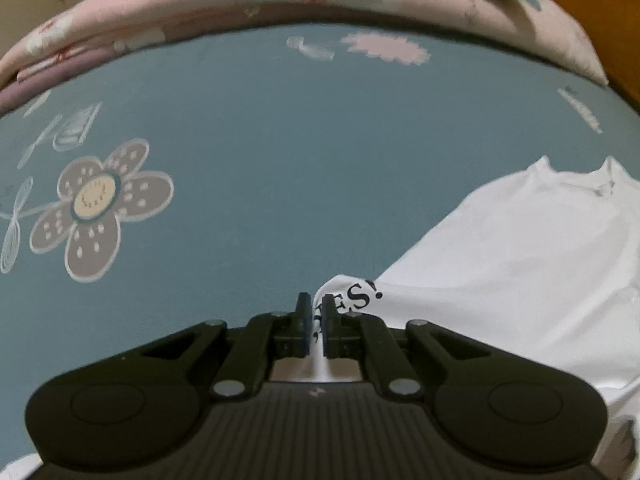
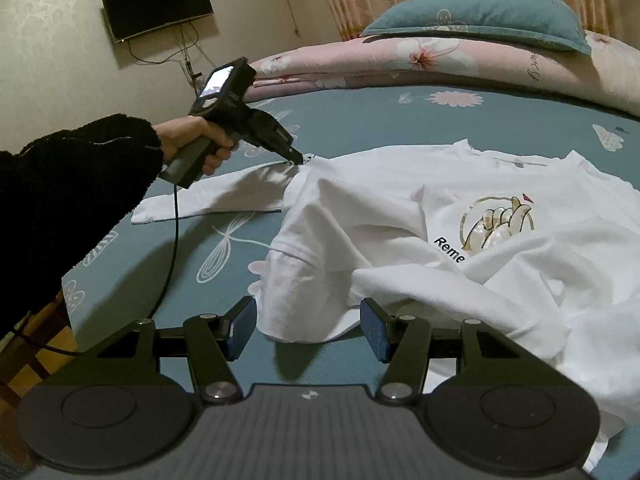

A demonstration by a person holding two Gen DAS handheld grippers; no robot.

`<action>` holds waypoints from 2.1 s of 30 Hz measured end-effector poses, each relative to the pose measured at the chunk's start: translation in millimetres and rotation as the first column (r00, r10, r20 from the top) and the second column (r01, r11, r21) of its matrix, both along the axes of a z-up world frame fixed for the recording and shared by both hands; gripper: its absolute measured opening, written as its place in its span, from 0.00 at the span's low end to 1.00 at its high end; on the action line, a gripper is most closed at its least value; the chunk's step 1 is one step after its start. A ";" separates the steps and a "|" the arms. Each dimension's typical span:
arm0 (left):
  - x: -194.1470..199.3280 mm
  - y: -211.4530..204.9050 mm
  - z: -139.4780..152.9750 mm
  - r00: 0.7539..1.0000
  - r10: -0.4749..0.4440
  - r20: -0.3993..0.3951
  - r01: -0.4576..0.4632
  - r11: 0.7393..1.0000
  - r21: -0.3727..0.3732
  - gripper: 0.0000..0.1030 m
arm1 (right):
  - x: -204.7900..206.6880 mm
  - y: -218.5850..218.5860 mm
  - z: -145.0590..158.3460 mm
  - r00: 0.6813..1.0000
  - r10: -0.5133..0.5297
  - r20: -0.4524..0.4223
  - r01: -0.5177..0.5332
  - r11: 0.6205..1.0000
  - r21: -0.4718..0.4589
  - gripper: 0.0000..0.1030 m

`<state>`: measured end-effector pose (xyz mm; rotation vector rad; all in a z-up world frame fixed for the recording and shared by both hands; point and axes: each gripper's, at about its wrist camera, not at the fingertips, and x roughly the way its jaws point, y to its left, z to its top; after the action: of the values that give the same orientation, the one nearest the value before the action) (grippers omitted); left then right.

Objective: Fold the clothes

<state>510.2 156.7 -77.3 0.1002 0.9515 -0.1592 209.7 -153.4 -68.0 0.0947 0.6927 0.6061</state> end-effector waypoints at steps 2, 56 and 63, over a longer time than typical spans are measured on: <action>-1.7 3.3 -1.5 1.000 0.014 0.002 -0.014 1.000 -0.015 0.10 | -0.5 0.0 1.1 1.000 0.002 0.003 -0.002 1.000 0.003 0.60; 46.1 -124.1 -0.8 0.961 -0.271 0.061 0.273 0.962 -0.031 0.32 | -13.6 -69.4 22.7 0.993 -0.094 0.072 0.087 0.992 0.092 0.63; 43.6 -128.3 -19.5 0.949 -0.316 0.021 0.314 0.948 0.053 0.22 | -11.3 -68.4 13.9 0.994 -0.095 0.051 0.092 0.994 0.067 0.63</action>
<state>553.9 28.4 -96.8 0.2999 0.9054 -0.4292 198.4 -221.9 -54.1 0.1689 0.6128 0.5393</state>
